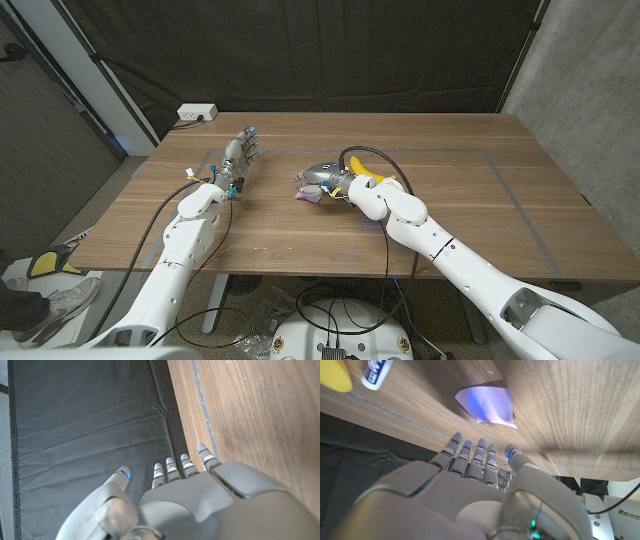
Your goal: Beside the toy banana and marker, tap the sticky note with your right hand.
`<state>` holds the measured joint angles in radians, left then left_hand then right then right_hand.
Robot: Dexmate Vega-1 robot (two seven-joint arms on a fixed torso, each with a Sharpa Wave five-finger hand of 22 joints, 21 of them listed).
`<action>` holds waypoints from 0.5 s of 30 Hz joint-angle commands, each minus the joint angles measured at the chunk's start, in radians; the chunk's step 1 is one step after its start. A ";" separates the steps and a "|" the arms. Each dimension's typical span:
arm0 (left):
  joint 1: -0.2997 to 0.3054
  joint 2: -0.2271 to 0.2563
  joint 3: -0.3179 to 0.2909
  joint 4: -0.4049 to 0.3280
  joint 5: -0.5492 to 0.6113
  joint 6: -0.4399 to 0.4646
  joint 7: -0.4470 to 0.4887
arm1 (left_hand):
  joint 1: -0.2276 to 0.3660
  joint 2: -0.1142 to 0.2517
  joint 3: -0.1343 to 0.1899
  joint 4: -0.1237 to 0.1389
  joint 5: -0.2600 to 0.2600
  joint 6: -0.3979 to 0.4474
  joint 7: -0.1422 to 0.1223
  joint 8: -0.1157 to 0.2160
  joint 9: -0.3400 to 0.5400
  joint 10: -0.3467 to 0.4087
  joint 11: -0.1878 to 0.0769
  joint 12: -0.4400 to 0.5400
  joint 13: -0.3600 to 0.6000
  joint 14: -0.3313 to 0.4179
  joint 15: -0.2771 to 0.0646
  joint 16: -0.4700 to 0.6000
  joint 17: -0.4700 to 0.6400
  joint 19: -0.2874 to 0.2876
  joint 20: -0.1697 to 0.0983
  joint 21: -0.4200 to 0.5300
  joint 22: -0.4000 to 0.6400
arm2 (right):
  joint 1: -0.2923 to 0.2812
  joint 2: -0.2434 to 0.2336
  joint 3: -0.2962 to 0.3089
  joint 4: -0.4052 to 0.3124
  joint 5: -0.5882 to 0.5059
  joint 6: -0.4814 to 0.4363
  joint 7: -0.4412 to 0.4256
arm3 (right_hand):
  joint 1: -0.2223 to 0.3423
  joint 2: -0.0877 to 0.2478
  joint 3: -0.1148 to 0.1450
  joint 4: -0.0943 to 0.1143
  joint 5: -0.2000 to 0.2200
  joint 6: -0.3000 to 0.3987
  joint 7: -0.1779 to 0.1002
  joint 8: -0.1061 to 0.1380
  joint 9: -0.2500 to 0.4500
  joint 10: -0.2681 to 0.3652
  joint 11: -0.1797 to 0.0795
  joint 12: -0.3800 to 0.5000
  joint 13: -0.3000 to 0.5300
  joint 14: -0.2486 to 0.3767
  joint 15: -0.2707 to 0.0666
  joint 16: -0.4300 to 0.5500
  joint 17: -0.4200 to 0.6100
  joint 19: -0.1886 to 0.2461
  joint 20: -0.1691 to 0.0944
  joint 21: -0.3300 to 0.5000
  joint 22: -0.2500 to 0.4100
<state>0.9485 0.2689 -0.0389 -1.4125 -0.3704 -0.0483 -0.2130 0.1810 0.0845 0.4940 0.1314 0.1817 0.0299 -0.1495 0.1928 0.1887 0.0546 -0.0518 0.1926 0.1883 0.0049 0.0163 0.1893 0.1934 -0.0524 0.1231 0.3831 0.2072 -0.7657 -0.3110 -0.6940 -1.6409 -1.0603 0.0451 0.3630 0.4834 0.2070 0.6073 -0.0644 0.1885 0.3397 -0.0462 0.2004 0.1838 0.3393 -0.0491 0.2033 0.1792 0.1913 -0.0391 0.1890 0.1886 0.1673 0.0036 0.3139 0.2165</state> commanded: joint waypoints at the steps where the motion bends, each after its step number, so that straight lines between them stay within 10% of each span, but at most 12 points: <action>1: -0.020 0.002 0.008 0.015 0.006 0.001 -0.009 | -0.007 -0.002 -0.001 0.007 0.009 -0.005 -0.004 -0.001 0.003 -0.007 -0.002 0.005 0.003 -0.005 0.000 0.005 0.003 0.001 -0.001 -0.002 0.002 | 0.015 0.013 -0.011 0.045 -0.003 -0.019 0.021 | 0.014 0.002 0.006 0.008 0.001 -0.001 0.001 -0.001 0.004 -0.005 -0.004 -0.003 0.003 -0.017 0.004 -0.006 0.006 -0.011 -0.006 0.001 0.002; 15: -0.056 -0.006 0.015 0.071 0.008 -0.025 -0.034 | -0.014 -0.005 -0.006 0.009 0.012 -0.012 -0.003 -0.002 0.002 -0.009 0.000 0.006 0.003 -0.004 -0.002 0.006 0.002 0.003 -0.001 -0.001 0.002 | -0.011 -0.021 0.017 0.017 0.000 -0.065 0.048 | -0.061 -0.034 -0.063 0.077 -0.017 0.044 0.016 0.011 0.003 0.039 0.018 0.014 0.004 -0.006 0.015 0.011 0.010 -0.014 0.007 0.009 0.003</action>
<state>0.9209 0.2699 -0.0300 -1.3834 -0.3649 -0.0529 -0.2301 0.1612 0.0860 0.4898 0.1356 0.1888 0.0219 -0.1505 0.1928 0.1886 0.0547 -0.0518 0.1926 0.1883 0.0049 0.0163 0.1893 0.1932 -0.0523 0.1231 0.3831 0.2070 -0.7544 -0.3059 -0.6982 -1.6022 -1.0634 0.0120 0.3907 0.4355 0.1741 0.5498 0.0037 0.1729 0.3602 -0.0300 0.2004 0.1837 0.3535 -0.0314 0.2074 0.1791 0.1685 -0.0227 0.1891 0.1980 0.1471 0.0054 0.3138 0.2165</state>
